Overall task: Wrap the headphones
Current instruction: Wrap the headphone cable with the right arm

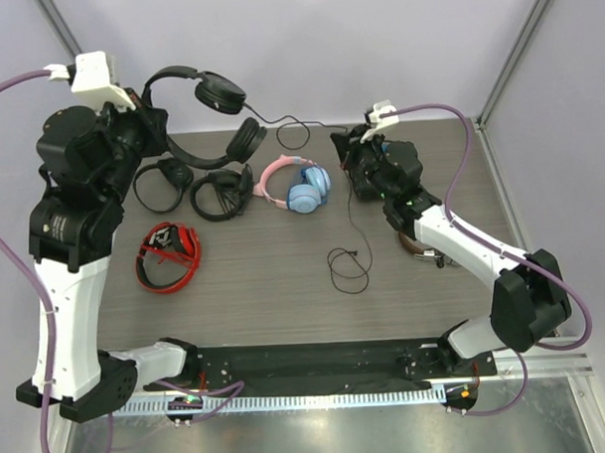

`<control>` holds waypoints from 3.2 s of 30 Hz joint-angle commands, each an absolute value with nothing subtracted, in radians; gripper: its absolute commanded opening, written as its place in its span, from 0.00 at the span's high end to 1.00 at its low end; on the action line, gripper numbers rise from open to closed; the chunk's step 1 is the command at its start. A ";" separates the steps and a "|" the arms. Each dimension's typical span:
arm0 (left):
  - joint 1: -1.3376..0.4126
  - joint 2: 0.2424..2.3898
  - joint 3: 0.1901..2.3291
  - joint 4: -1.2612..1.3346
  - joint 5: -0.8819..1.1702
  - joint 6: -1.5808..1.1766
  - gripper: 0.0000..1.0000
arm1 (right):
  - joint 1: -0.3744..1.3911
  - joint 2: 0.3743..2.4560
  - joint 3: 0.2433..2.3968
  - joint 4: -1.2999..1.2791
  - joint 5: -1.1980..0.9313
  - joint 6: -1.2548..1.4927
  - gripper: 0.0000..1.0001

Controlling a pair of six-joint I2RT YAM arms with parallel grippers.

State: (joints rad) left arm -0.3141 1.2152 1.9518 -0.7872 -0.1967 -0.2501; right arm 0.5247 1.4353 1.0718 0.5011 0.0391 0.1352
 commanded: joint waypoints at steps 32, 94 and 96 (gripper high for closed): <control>-0.302 1.262 1.959 -0.609 0.094 -0.543 1.00 | 0.598 1.890 1.454 0.324 -0.135 0.276 0.99; -0.195 1.253 1.648 -0.399 -0.178 -0.744 1.00 | 1.075 1.618 1.267 -0.001 0.123 0.054 0.99; -0.195 1.258 1.643 -0.400 -0.181 -0.744 1.00 | 1.100 1.618 1.298 -0.044 0.138 0.048 0.99</control>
State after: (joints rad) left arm -0.2005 1.2667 1.6402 -0.4438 -0.1379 -0.7498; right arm 1.0657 1.6466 1.2434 0.0177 0.0971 0.0757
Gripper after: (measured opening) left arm 0.040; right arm 0.020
